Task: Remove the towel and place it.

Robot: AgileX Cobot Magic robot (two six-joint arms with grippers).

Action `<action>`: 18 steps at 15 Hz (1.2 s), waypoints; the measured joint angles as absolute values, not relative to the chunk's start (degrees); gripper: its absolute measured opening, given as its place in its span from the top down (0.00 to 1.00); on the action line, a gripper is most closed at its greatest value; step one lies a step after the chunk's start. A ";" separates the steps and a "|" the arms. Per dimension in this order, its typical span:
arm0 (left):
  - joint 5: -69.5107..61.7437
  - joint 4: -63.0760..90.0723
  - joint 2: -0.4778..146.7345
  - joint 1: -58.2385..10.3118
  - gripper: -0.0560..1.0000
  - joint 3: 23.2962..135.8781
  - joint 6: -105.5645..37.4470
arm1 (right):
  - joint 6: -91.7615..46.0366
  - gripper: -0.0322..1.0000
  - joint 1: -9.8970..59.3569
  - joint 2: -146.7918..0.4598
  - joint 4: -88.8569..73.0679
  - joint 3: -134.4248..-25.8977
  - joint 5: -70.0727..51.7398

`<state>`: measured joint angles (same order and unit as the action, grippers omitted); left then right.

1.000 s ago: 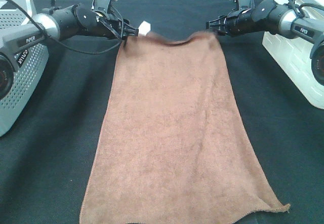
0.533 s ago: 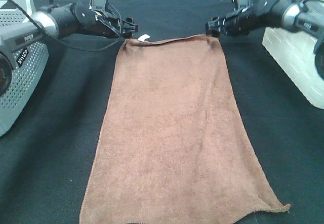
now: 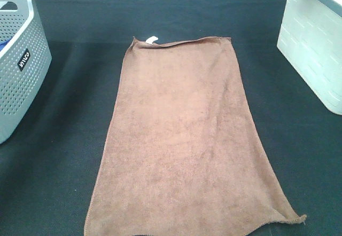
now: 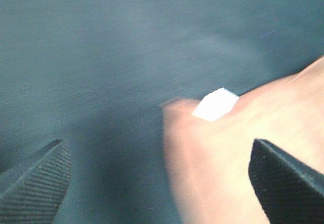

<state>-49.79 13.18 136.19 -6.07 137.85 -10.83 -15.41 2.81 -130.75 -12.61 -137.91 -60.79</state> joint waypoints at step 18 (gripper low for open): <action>-52.77 4.24 63.83 4.93 0.10 60.05 -2.92 | -7.91 0.26 -3.90 -43.89 -10.49 -57.75 -69.96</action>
